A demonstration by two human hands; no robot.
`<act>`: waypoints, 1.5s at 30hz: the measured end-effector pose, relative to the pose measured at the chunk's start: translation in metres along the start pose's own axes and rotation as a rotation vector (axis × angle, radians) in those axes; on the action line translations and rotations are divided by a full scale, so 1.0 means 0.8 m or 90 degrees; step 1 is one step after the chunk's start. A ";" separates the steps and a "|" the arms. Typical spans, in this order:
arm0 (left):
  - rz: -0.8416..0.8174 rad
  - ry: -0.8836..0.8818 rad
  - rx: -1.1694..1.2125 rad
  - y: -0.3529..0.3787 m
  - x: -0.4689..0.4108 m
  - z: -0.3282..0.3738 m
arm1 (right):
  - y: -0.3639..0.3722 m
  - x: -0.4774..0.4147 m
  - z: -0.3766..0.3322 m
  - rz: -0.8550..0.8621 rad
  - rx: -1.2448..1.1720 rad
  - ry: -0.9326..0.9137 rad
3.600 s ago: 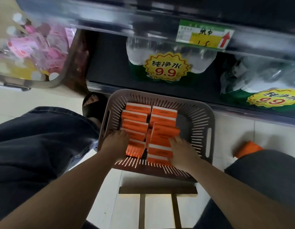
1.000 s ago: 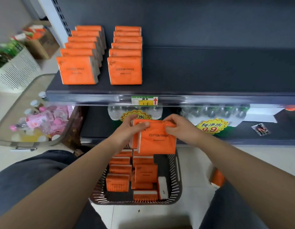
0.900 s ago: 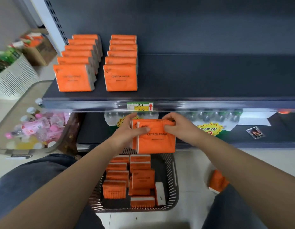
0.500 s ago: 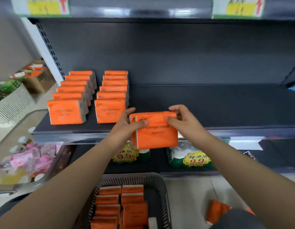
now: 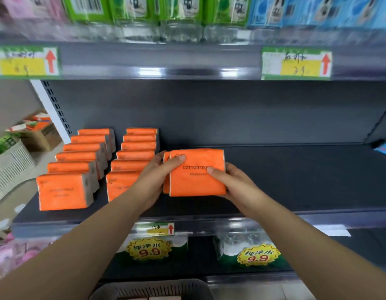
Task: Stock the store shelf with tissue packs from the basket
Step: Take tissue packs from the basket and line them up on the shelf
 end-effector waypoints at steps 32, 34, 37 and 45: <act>0.158 -0.067 -0.268 -0.001 -0.219 0.005 | -0.017 -0.229 0.010 0.103 0.150 -0.068; 0.162 -0.070 -0.288 -0.005 -0.225 0.006 | -0.015 -0.235 0.011 0.106 0.165 -0.074; 0.145 -0.066 -0.302 -0.010 -0.236 0.005 | -0.012 -0.245 0.016 0.097 0.209 -0.076; 0.148 -0.097 -0.336 -0.020 -0.254 0.000 | -0.003 -0.265 0.025 0.106 0.245 -0.063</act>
Point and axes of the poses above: each hand's wrist, its own x-axis away from the middle knuckle, its own y-axis out of the palm, z = x × y, the point moved 2 cm from there along -x, towards the middle knuckle, and after that the axes turned 1 degree about -y, right-handed, at the moved point
